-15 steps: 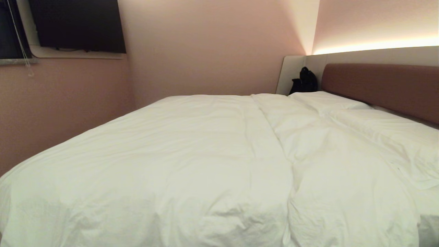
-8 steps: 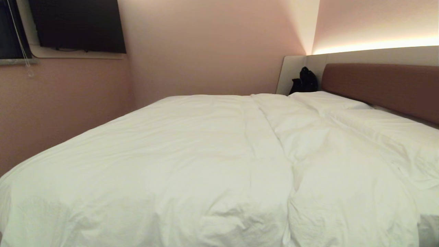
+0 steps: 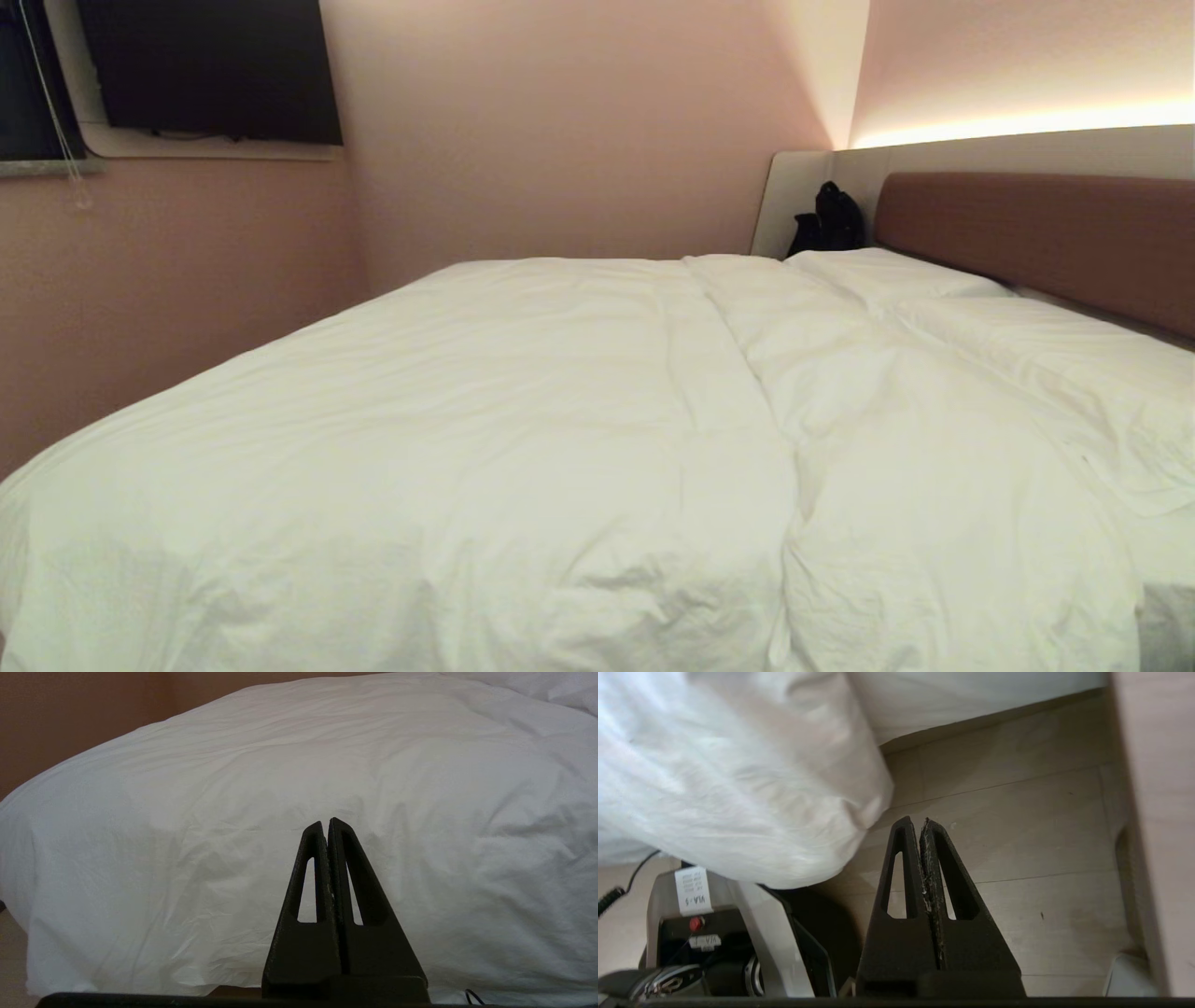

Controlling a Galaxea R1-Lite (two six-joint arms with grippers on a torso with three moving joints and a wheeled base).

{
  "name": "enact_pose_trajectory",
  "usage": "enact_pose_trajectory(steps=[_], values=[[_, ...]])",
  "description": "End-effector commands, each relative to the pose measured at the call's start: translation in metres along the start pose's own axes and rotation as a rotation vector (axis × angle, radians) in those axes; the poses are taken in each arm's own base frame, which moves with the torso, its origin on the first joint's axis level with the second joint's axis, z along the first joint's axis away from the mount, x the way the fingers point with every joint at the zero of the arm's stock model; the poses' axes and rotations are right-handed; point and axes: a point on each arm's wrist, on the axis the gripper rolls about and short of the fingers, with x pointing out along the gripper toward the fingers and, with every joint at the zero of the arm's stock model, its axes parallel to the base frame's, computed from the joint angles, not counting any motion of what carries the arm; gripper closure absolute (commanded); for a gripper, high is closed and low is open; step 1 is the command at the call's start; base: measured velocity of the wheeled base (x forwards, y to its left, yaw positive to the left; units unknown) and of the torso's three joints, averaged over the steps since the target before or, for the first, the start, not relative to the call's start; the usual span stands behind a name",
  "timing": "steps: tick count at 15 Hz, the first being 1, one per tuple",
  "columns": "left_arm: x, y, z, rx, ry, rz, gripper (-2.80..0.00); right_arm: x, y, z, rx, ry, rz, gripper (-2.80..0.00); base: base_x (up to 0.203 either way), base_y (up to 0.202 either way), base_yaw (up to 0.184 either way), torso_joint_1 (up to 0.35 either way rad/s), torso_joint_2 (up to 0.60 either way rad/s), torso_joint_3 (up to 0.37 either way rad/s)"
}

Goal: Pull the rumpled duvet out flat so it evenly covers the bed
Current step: Flatten the corners of the folded blanket

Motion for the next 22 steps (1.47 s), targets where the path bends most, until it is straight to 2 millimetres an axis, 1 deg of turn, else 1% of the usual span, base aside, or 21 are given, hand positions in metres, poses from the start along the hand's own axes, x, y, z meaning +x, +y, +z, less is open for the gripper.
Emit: enact_pose_trajectory(steps=[1, 4, 6, 7, 9, 13, 15, 19, 21, 22], values=[[0.000, 0.000, 0.000, 0.000, 0.001, 0.000, 0.00, 0.010, 0.014, 0.007, -0.046, 0.021, 0.041, 0.00, 0.000, 0.000, 0.000, 0.000, 0.00, 0.000], [0.000, 0.000, 0.000, 0.000, 0.001, 0.000, 0.00, 0.027, 0.028, 0.017, -0.128, 0.036, 0.051, 0.00, 0.000, 0.000, 0.000, 0.000, 0.00, 0.000], [0.000, 0.000, 0.000, 0.000, 0.001, 0.000, 0.00, 0.033, 0.027, 0.020, -0.186, 0.024, -0.012, 0.00, 0.000, 0.000, 0.000, 0.000, 0.00, 0.000], [0.000, 0.000, 0.000, 0.000, 0.001, 0.000, 0.00, 0.037, 0.029, 0.018, -0.204, 0.021, -0.024, 0.00, 0.000, 0.000, 0.000, 0.000, 0.00, 0.000], [0.000, 0.000, 0.000, 0.000, 0.001, 0.000, 0.00, 0.041, 0.040, 0.006, -0.218, 0.020, -0.027, 0.00, 0.000, 0.000, 0.000, 0.000, 0.00, 0.000], [0.000, 0.000, 0.000, 0.000, 0.001, 0.000, 0.00, 0.037, 0.078, -0.031, -0.211, 0.028, -0.015, 0.00, 0.000, 0.000, 0.000, 0.000, 0.00, 0.000], [0.000, 0.000, 0.000, 0.000, 0.001, 0.000, 0.00, 0.037, 0.092, -0.045, -0.193, 0.044, 0.007, 0.00, 0.000, 0.000, 0.000, 0.000, 0.00, 0.000], [0.000, 0.000, 0.000, 0.000, 0.001, 0.000, 0.00, 0.044, 0.090, -0.038, -0.246, 0.020, -0.025, 0.00, 0.000, 0.000, 0.000, 0.000, 0.00, 0.000], [0.000, 0.000, 0.000, 0.000, 0.001, 0.000, 0.00, 0.053, 0.080, -0.032, -0.295, 0.000, -0.090, 0.00, 0.000, 0.000, 0.000, 0.000, 0.00, 0.000], [0.000, 0.000, 0.000, 0.000, 0.001, 0.000, 0.00, 0.054, 0.080, -0.031, -0.310, -0.010, -0.105, 0.00, 0.000, 0.000, 0.000, 0.000, 0.00, 0.000]])
